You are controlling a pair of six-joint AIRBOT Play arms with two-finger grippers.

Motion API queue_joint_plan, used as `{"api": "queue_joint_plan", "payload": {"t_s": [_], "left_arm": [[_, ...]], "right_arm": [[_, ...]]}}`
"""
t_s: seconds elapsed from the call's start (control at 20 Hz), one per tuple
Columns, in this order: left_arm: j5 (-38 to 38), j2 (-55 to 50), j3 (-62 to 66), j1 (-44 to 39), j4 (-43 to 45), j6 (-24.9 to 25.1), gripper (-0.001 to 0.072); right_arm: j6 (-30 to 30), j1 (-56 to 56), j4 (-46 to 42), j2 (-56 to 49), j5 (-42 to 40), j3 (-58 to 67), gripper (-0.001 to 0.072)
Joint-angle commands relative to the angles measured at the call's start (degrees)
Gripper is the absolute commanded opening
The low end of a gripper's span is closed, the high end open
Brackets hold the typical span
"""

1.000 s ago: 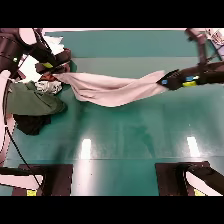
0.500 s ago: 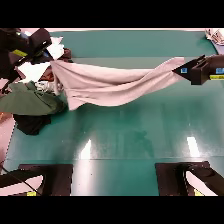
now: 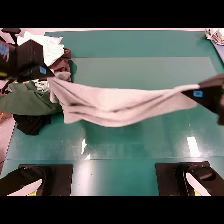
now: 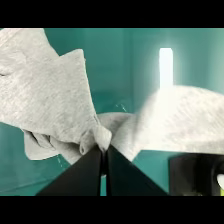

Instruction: Fold the shirts.

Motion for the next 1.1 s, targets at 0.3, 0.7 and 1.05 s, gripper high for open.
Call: {"api": "queue_joint_plan", "payload": {"t_s": [0.3, 0.7, 1.05], "left_arm": [[10.86, -15.08, -2.16, -9.27, 20.28, 2.38, 0.0026], [15.06, -41.16, -2.16, 5.27, 15.61, 4.20, 0.0026], [29.73, -41.62, 3.61, 7.30, 18.95, -0.46, 0.0026]], "right_arm": [[22.40, 1.03, -11.54, -5.99, -22.84, -11.61, 0.0011], [16.15, -7.21, -14.73, -41.00, -23.93, -9.49, 0.0012], [3.54, -6.99, -15.21, -41.11, -28.06, -2.08, 0.0012]]}}
